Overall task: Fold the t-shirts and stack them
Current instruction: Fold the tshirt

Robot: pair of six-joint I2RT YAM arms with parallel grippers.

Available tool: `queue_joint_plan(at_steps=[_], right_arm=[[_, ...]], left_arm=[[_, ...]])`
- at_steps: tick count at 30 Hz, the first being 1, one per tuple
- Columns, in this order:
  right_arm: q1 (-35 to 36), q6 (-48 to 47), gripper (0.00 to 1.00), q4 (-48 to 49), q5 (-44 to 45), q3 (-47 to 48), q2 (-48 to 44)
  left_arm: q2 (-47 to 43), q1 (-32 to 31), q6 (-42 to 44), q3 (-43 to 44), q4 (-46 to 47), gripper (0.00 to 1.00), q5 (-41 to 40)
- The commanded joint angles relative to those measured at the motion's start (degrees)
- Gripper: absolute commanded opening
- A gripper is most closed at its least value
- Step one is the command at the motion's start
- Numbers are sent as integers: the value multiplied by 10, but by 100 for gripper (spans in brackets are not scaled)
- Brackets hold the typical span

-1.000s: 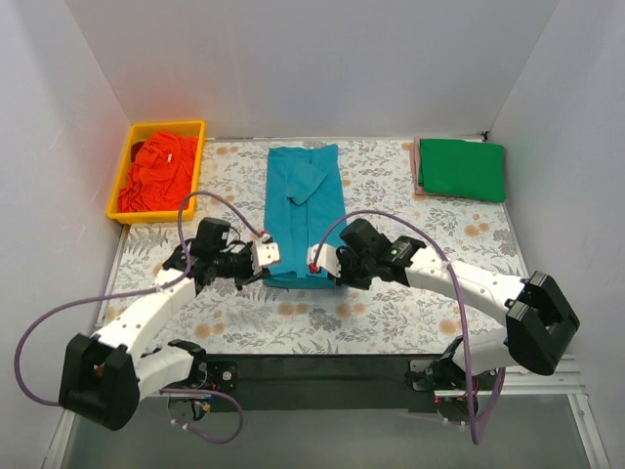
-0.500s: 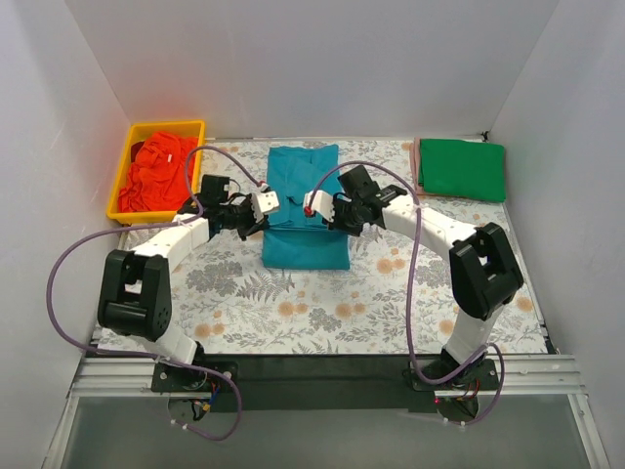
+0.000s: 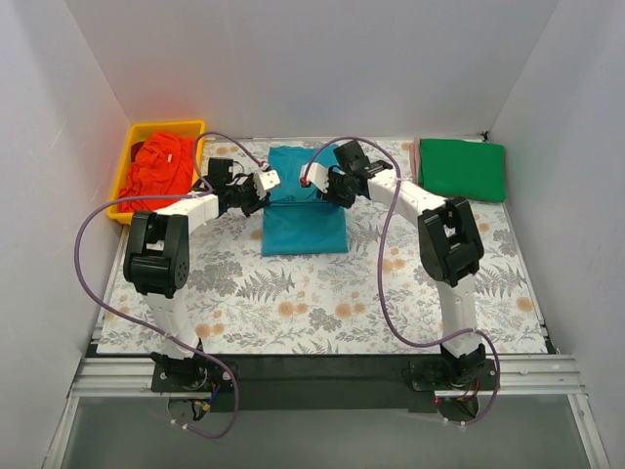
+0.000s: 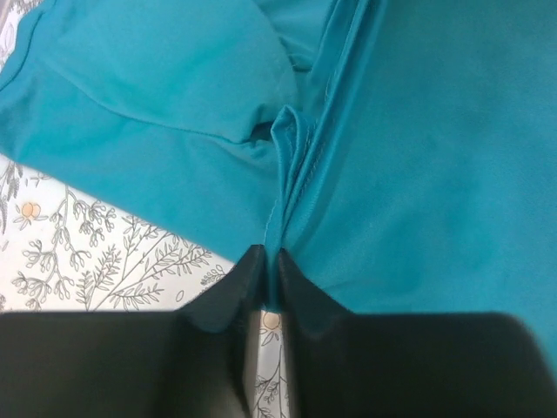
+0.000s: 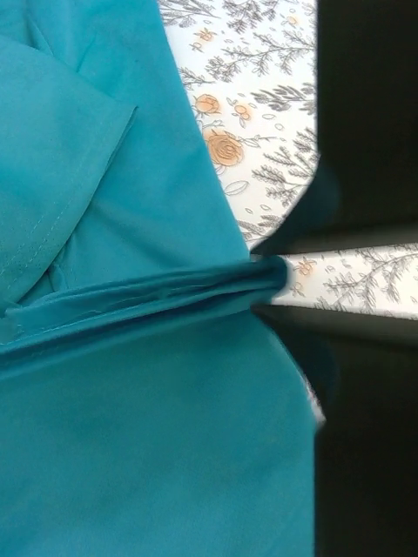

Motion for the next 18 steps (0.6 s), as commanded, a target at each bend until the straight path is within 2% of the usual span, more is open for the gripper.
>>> queue_joint_plan(at_steps=[1, 2, 3, 4, 5, 9, 13, 16, 18], right_arm=[[-4, 6, 41, 6, 36, 43, 26], [-5, 16, 54, 11, 40, 50, 26], [-11, 31, 65, 15, 41, 51, 22], [-13, 37, 74, 22, 47, 51, 16], [-13, 42, 74, 23, 48, 46, 0], [-20, 57, 73, 25, 37, 4, -65], [-17, 64, 61, 19, -17, -80, -144], [0, 64, 50, -11, -41, -122, -179], [18, 64, 47, -29, -49, -144, -192]], left_arm=[[4, 4, -23, 21, 53, 14, -35], [2, 4, -29, 14, 70, 25, -43], [0, 4, -41, 8, 78, 46, -63], [-17, 4, -44, 1, 94, 55, -67], [-28, 5, -50, -19, 112, 58, -69], [-100, 7, -88, -71, 111, 60, -65], [-193, 6, -99, -152, 94, 58, -28], [-244, 3, -97, -205, 42, 53, 2], [-273, -6, -88, -233, 29, 49, 11]])
